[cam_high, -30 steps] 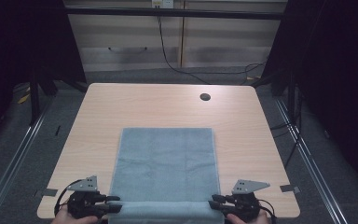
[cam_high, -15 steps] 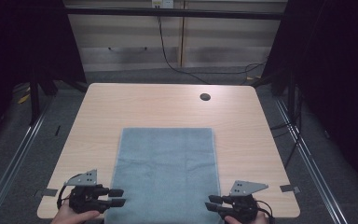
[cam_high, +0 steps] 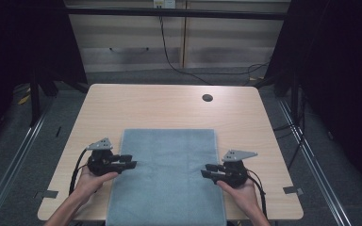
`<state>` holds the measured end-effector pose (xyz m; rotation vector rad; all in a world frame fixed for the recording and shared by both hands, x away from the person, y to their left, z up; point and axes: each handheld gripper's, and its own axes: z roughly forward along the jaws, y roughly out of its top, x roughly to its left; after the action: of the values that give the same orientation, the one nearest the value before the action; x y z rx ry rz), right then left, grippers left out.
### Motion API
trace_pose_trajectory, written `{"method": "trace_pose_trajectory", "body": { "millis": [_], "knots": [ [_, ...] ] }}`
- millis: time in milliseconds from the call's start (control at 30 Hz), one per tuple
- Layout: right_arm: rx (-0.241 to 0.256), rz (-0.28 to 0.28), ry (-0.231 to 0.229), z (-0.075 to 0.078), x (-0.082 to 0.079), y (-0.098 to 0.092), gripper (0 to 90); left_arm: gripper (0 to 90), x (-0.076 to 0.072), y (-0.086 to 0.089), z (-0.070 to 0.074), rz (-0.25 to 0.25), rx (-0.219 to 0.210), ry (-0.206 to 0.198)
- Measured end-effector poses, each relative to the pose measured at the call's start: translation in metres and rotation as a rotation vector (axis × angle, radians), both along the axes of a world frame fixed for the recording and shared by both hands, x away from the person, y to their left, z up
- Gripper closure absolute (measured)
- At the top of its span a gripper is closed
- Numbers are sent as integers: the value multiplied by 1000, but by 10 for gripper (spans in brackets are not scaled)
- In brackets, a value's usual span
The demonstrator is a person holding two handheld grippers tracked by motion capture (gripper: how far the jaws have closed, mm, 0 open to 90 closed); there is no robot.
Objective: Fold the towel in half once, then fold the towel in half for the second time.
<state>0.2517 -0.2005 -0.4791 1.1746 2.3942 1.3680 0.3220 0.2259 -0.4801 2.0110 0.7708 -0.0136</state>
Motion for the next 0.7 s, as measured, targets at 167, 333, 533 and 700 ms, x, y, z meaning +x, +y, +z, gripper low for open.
{"method": "trace_pose_trajectory", "body": {
  "millis": [167,333,533,700],
  "knots": [
    [-12,-24,1,-5,30,5,634,589,28,-8,-11,83,52,-15],
    [-23,-52,2,-14,56,17,609,573,37,-14,-25,93,114,-22],
    [-84,-53,21,-27,58,27,578,595,33,-14,-28,92,118,-58],
    [-90,-30,52,-26,48,26,583,605,24,-10,-27,70,108,-33]
  ]
}}
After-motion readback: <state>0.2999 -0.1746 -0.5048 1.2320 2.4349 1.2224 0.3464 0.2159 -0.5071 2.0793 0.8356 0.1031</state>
